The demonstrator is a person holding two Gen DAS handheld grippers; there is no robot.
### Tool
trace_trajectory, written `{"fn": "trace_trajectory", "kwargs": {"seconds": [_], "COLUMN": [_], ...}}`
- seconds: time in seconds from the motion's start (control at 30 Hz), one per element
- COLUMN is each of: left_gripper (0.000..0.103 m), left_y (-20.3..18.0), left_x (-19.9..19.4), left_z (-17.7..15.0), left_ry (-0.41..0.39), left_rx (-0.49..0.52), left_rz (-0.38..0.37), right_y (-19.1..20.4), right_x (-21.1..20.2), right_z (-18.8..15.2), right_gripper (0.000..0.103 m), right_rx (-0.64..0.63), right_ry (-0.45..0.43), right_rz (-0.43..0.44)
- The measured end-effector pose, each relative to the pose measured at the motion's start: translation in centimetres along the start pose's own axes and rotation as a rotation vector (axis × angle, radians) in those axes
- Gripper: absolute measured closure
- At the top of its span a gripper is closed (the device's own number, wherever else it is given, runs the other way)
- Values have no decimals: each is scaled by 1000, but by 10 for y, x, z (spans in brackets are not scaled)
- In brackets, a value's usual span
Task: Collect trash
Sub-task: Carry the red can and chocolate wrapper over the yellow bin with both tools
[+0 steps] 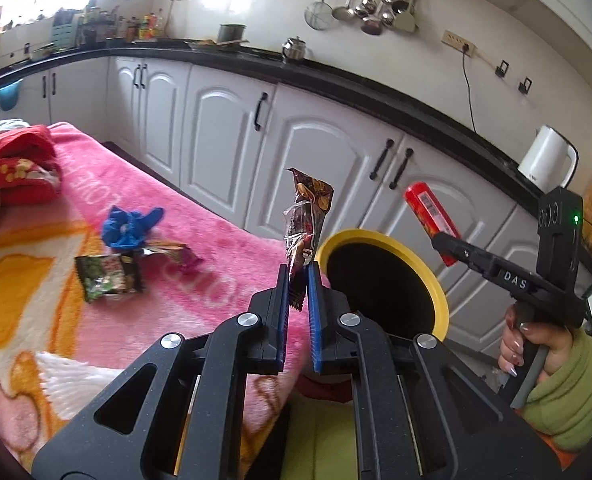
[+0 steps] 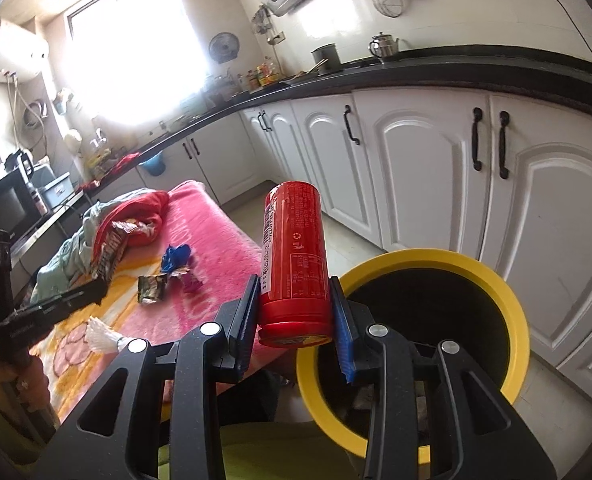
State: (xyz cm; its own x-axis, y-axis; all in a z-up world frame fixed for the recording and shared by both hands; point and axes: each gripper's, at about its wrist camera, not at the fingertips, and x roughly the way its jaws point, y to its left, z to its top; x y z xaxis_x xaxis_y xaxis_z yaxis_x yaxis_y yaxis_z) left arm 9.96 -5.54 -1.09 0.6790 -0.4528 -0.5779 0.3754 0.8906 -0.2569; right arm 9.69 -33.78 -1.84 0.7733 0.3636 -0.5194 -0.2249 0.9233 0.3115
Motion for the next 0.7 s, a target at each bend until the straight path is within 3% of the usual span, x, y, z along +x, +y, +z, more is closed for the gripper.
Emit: {"fn": "trace_trajectory", "kwargs": {"seconds": [0.7], "left_gripper": [98], "left_y": [-59], "left_x": [67], "left_z": [-13], "left_ry": [135], "left_rx": [103], "left_rz": [-72], "right_y": [-59], "right_x": [-10], "right_z": [-20], "right_gripper": [71], "right_rx": [103], "right_ry": [-20], "right_rz": [-88]}}
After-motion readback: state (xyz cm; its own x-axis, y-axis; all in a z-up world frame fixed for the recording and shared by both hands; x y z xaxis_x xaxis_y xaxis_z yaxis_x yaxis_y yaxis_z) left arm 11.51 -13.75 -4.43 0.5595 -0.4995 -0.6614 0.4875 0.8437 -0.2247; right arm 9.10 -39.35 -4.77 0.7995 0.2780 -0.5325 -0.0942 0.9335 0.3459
